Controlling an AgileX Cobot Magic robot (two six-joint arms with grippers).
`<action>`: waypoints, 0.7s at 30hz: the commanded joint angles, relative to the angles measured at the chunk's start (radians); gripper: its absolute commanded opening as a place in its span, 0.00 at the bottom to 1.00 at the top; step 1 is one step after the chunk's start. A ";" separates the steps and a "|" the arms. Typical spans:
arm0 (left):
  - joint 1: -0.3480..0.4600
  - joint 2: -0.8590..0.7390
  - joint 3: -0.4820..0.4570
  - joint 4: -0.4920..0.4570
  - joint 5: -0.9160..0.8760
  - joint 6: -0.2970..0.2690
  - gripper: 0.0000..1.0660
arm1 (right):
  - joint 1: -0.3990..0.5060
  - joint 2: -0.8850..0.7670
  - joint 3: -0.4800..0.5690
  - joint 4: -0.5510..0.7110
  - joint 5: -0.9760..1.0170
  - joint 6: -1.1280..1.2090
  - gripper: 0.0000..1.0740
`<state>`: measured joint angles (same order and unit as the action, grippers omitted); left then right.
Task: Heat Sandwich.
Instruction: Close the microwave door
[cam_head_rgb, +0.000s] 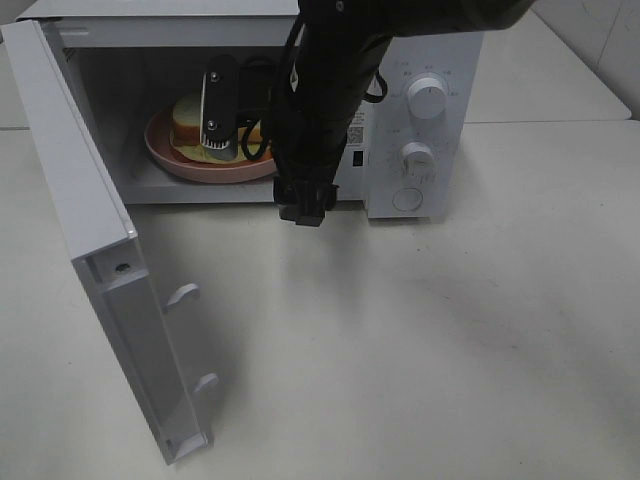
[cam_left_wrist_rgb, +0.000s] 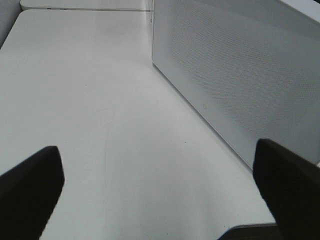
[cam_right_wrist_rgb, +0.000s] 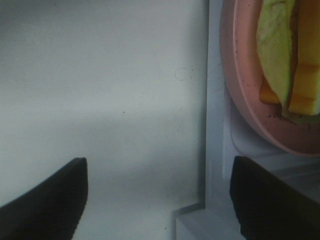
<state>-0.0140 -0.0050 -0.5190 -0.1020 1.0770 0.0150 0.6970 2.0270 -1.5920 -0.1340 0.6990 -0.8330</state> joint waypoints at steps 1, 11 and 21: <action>0.001 -0.016 0.004 -0.002 -0.008 -0.006 0.92 | 0.003 -0.054 0.061 -0.006 -0.020 0.032 0.71; 0.001 -0.016 0.004 -0.002 -0.008 -0.006 0.92 | 0.003 -0.205 0.276 -0.009 -0.088 0.130 0.71; 0.001 -0.016 0.004 -0.002 -0.008 -0.006 0.92 | 0.003 -0.362 0.467 -0.009 -0.108 0.222 0.71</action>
<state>-0.0140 -0.0050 -0.5190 -0.1020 1.0770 0.0150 0.6970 1.7140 -1.1680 -0.1360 0.5990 -0.6420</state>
